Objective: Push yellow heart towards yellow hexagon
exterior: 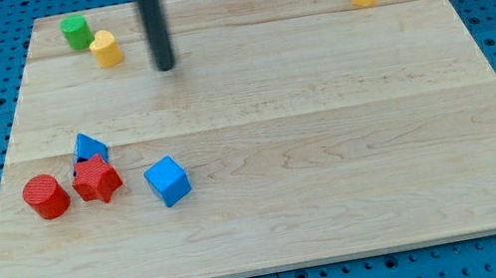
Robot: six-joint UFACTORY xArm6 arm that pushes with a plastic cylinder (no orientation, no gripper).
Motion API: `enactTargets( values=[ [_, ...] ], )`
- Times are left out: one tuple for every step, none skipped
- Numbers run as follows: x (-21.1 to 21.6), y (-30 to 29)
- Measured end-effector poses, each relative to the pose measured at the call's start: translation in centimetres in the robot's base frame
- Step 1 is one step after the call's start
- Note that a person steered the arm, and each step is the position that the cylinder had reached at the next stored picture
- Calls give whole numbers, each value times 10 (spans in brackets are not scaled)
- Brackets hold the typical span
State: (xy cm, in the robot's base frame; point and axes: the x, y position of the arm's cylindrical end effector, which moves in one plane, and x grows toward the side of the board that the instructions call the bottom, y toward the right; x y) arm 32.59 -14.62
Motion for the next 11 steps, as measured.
enactTargets(
  values=[
    [0,-97],
    [-22,-81],
    [-23,-13],
    [-24,-28],
    [-41,-48],
    [-64,21],
    [-64,111],
    [-64,207],
    [-63,133],
    [-100,130],
    [-84,221]
  ],
)
